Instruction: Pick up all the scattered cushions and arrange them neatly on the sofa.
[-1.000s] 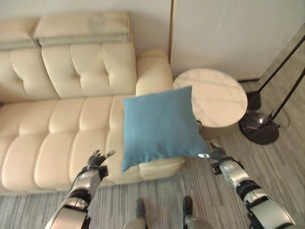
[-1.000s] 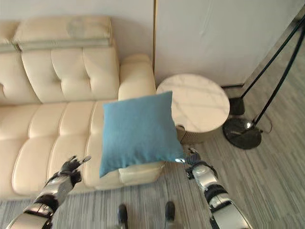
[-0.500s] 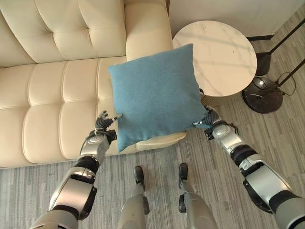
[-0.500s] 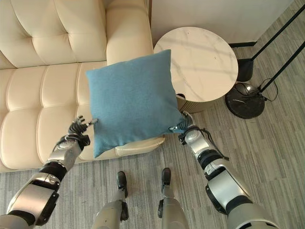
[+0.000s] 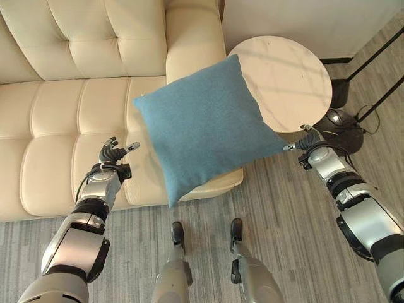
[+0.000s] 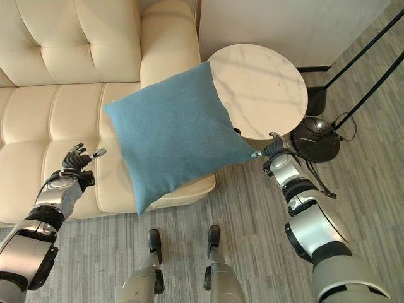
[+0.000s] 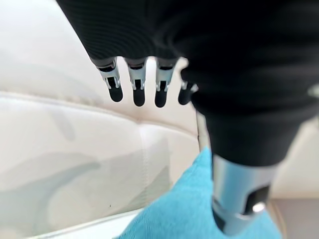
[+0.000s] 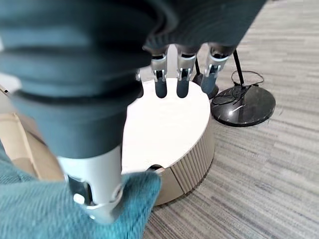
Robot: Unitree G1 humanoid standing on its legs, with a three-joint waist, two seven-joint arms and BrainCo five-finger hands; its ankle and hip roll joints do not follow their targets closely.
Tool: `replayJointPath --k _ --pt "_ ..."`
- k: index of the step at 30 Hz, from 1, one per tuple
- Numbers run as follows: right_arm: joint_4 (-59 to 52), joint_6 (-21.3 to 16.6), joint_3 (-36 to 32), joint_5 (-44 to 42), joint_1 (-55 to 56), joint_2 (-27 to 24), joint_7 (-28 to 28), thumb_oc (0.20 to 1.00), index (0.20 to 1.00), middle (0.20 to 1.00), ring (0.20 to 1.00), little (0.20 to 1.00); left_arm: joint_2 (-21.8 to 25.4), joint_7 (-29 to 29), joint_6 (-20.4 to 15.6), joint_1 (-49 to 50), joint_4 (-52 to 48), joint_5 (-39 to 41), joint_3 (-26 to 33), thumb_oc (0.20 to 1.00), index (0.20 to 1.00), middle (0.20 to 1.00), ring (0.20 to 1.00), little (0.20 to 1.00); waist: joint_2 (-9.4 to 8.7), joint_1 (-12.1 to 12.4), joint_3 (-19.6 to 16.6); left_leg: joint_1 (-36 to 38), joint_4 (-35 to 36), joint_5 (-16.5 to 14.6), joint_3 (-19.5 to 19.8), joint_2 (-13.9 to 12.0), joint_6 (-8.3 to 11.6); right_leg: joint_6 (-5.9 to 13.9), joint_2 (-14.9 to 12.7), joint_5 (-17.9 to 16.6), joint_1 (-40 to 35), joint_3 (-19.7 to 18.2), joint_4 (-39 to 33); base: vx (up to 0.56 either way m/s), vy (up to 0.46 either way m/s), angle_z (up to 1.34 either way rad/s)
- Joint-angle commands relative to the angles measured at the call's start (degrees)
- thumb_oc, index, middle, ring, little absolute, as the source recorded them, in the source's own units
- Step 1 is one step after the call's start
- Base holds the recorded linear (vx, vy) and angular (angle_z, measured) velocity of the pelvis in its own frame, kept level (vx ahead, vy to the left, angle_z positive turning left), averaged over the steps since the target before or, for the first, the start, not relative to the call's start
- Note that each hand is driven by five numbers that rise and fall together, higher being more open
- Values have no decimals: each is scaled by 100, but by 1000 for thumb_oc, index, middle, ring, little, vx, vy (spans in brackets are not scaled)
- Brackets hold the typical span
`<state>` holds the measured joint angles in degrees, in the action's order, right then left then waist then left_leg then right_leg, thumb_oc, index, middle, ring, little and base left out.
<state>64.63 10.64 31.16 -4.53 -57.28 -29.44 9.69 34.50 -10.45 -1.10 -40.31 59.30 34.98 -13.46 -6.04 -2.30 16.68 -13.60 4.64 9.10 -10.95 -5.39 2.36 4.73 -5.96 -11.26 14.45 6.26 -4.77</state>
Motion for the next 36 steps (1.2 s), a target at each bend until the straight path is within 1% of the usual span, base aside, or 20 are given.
replayJointPath --k 1,2,4,7,12,14,17,19,21,24,25,26,27,28,29,30,31,33,36 --pt "315 -23 456 85 -607 -252 -33 1000 1000 1000 1000 1000 220 77 -202 -205 335 -29 -208 1000 1000 1000 1000 1000 -196 117 -261 282 36 -626 285 118 165 286 -3 962 -158 -94 184 33 -35 -4" --pt "340 -22 492 85 -678 -244 -29 1000 1000 1000 1000 1000 190 66 -202 -207 355 -1 -208 1000 1000 1000 1000 1000 -229 123 -281 303 36 -642 286 114 167 287 1 964 -170 -98 176 27 -38 -5" --pt "372 -21 505 80 -717 -233 -24 1000 1000 1000 1000 1000 162 58 -202 -202 360 14 -201 1000 1000 1000 1000 1000 -241 126 -282 315 36 -646 281 112 167 288 4 962 -178 -102 173 1 -20 -9" --pt "487 -17 601 -41 -1085 -137 49 1000 1000 1000 1000 1000 -7 12 -225 -307 367 138 -271 1000 1000 1000 1000 1000 -292 167 -277 314 36 -637 274 103 178 281 9 946 -172 -103 152 -12 -23 -3" --pt "570 -65 539 -395 -1295 234 227 1000 1000 1000 1000 1000 -345 -94 -305 -446 363 411 -312 1000 1000 1000 1000 1000 -259 253 -230 273 36 -611 320 115 183 256 15 941 -155 -83 141 -3 -6 0" --pt "500 -121 420 -710 -1236 437 309 1000 1000 1000 1000 1000 -533 -141 -329 -512 315 606 -325 1000 1000 1000 1000 1000 -230 276 -194 229 36 -596 349 127 178 250 12 945 -114 -60 164 0 0 0" --pt "368 -213 299 -1152 -1223 768 443 1000 1000 1000 1000 1000 -761 -218 -370 -783 373 800 -376 1000 1000 1000 1000 1000 -180 321 -78 121 30 -550 397 145 189 231 7 952 -14 -34 229 -37 -23 4" --pt "307 -238 305 -1257 -1229 850 469 1000 1000 1000 1000 1000 -825 -230 -358 -905 419 875 -400 1000 1000 1000 1000 1000 -162 331 -25 67 26 -530 409 146 196 231 2 952 36 -27 261 -38 -18 9" --pt "217 -255 328 -1461 -1254 979 506 1000 1000 1000 1000 1000 -950 -286 -382 -1155 505 1007 -427 1000 1000 1000 1000 1000 -137 351 94 -46 5 -491 436 148 208 231 -3 952 127 -1 322 -55 -34 15" --pt "-79 -308 492 -1820 -1446 1099 609 1000 1000 1000 1000 1000 -1256 -423 -494 -1475 471 1344 -474 1000 1000 1000 1000 1000 -85 422 363 -291 -106 -450 493 138 245 211 -34 1000 319 61 469 -62 -52 8" --pt "-80 -306 492 -1822 -1447 1097 610 1000 1000 1000 1000 1000 -1258 -423 -494 -1478 473 1344 -475 1000 1000 1000 1000 1000 -83 421 362 -299 -112 -452 495 138 245 210 -35 1001 325 62 473 -46 -48 22" --pt "-165 -379 537 -2023 -1583 1143 672 1000 1000 1000 1000 1000 -1454 -478 -551 -1668 443 1536 -514 1000 1000 1000 1000 1000 -60 450 468 -485 -195 -435 521 141 259 200 -47 1012 474 102 543 -40 -43 22" --pt "-197 -419 556 -2110 -1642 1174 699 1000 1000 1000 1000 1000 -1569 -475 -558 -1759 460 1609 -537 1000 1000 1000 1000 1000 -55 460 500 -564 -218 -428 540 147 266 198 -51 1013 542 117 566 -39 -43 11" --pt "-197 -419 557 -2111 -1644 1172 699 1000 1000 1000 1000 1000 -1571 -474 -558 -1763 462 1610 -537 1000 1000 1000 1000 1000 -53 458 496 -575 -224 -430 542 147 265 198 -52 1014 551 119 570 -25 -33 2" --pt "-365 -479 593 -2290 -1761 1224 814 1000 1000 1000 1000 1000 -1767 -517 -608 -1923 388 1786 -597 1000 1000 1000 1000 1000 -57 453 569 -722 -271 -410 548 156 281 193 -56 1022 676 155 616 0 0 0" --pt "-368 -477 593 -2291 -1760 1222 816 1000 1000 1000 1000 1000 -1768 -518 -608 -1923 388 1786 -597 1000 1000 1000 1000 1000 -55 451 562 -734 -276 -411 551 156 281 193 -56 1023 686 157 620 -19 -24 4" --pt "-688 -569 559 -2455 -1700 1326 929 1000 1000 1000 1000 1000 -1982 -548 -664 -1928 210 1962 -631 1000 1000 1000 1000 1000 -53 429 612 -823 -286 -395 562 155 286 186 -58 1039 783 179 667 -5 -5 3" --pt "-1098 -680 549 -2617 -1563 1487 1008 1000 1000 1000 1000 1000 -2227 -562 -716 -1894 -31 2127 -653 1000 1000 1000 1000 1000 -58 399 655 -880 -265 -382 581 158 286 182 -46 1053 846 183 685 5 2 2" --pt "-1516 -797 645 -2718 -1287 1792 968 1000 1000 1000 1000 1000 -2536 -499 -755 -1747 -427 2203 -771 1000 1000 1000 1000 1000 -66 362 675 -893 -191 -370 594 165 285 181 -35 1047 887 163 655 0 0 0"
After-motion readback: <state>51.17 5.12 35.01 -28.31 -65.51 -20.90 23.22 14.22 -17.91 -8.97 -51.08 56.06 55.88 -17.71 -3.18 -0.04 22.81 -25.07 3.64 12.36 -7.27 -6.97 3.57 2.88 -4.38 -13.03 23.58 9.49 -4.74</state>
